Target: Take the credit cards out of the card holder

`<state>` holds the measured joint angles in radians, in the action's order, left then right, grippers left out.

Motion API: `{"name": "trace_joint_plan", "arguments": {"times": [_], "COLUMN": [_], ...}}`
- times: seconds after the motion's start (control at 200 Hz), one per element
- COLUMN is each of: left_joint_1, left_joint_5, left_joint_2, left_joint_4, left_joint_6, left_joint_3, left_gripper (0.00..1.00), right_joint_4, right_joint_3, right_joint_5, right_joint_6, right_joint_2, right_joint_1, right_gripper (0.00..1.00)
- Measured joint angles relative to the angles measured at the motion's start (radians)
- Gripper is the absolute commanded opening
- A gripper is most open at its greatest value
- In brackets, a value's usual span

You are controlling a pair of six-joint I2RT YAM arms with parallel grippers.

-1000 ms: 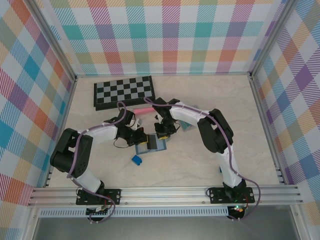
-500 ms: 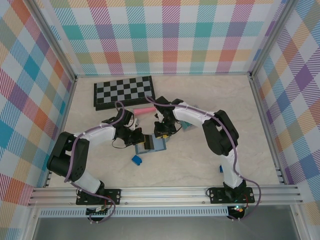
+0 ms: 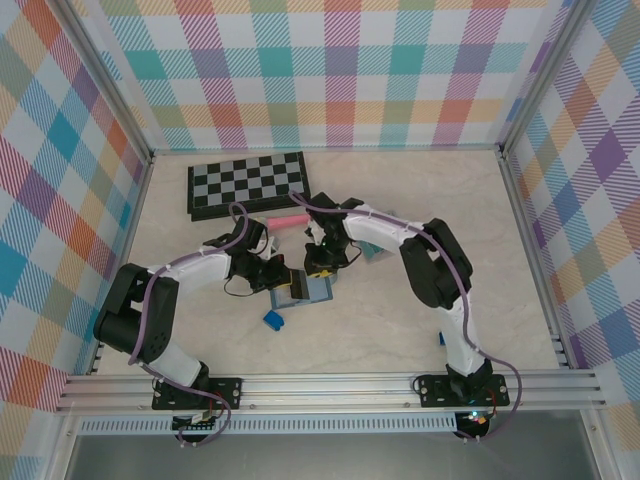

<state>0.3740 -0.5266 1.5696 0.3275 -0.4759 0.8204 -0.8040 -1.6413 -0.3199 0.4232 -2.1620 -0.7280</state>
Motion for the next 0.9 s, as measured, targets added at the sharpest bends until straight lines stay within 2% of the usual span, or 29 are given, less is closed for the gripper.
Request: {"name": "trace_joint_plan", "arguments": {"times": [0.11,0.29,0.46,0.595,0.785,0.9], "left_joint_1": [0.0,0.0,0.0,0.0,0.0,-0.001], "left_joint_5": [-0.005,-0.011,-0.034,-0.059,-0.064,-0.064], "left_joint_2": [0.005,0.025,0.029,0.045,0.06,0.06], "left_joint_4": [-0.001,-0.013,-0.048,-0.081,-0.094,-0.082], "left_joint_6": [-0.004,-0.01,-0.029,-0.038,-0.049,-0.046], "left_joint_3": [0.0,0.0,-0.014,-0.018,-0.018,-0.007], "left_gripper": [0.0,0.16,0.23,0.22,0.08,0.03], "right_joint_4": [-0.014,-0.027,-0.033,-0.043,-0.051,-0.051], "right_joint_3": [-0.027,-0.051,-0.058,-0.073,-0.08,-0.08], "right_joint_5": [-0.008,-0.039,-0.059,-0.061,-0.064,-0.062], "right_joint_6": [-0.022,-0.047,-0.051,-0.052,-0.056,-0.055], "right_joint_2": [-0.037,-0.051,-0.07,-0.076,-0.082,-0.082], "right_joint_1": [0.0,0.001,0.001,0.002,0.002,0.002], "right_gripper": [0.2,0.16,0.16,0.16,0.16,0.17]}}
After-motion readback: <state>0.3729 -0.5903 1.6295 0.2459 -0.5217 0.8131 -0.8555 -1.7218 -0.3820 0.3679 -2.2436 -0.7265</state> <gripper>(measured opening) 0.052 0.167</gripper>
